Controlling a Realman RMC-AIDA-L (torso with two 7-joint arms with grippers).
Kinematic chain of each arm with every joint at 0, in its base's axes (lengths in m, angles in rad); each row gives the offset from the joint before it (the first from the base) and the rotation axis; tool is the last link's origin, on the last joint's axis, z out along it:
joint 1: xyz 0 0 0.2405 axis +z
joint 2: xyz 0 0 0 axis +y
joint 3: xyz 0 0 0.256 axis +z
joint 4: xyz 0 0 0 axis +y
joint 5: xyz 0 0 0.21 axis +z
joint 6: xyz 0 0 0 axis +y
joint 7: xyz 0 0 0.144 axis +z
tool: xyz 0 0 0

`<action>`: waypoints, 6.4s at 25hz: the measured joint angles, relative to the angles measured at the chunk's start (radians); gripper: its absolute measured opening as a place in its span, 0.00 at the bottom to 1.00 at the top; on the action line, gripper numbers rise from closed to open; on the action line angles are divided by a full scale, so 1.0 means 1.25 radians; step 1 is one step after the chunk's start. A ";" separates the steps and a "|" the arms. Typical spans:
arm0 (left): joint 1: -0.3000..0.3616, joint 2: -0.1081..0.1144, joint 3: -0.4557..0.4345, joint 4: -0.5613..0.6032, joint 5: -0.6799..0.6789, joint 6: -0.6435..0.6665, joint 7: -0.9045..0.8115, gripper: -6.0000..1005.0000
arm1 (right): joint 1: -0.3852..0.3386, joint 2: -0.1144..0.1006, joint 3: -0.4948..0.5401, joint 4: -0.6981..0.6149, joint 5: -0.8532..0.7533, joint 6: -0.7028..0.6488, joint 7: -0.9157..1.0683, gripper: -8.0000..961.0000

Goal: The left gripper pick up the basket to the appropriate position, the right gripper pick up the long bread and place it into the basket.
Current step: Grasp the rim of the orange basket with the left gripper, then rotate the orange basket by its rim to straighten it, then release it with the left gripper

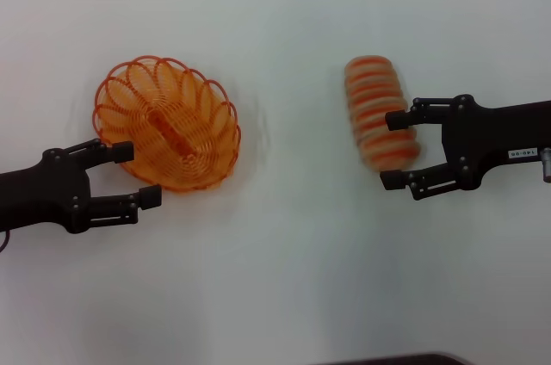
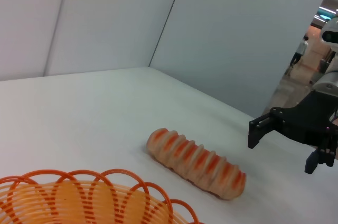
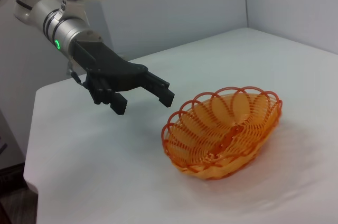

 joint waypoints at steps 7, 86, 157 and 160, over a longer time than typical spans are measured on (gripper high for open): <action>0.001 0.000 -0.001 0.001 0.000 0.000 0.000 0.93 | 0.000 0.000 -0.001 -0.002 0.000 -0.003 0.000 0.98; -0.316 -0.004 0.321 0.198 0.403 -0.368 -0.557 0.92 | 0.036 -0.009 -0.013 -0.025 0.000 -0.011 0.065 0.96; -0.332 0.001 0.144 0.194 0.476 -0.227 -0.920 0.07 | 0.054 -0.002 -0.002 -0.035 0.032 -0.001 0.074 0.94; -0.327 -0.002 0.137 0.194 0.472 -0.221 -0.930 0.07 | 0.054 -0.002 0.001 -0.035 0.038 -0.001 0.075 0.94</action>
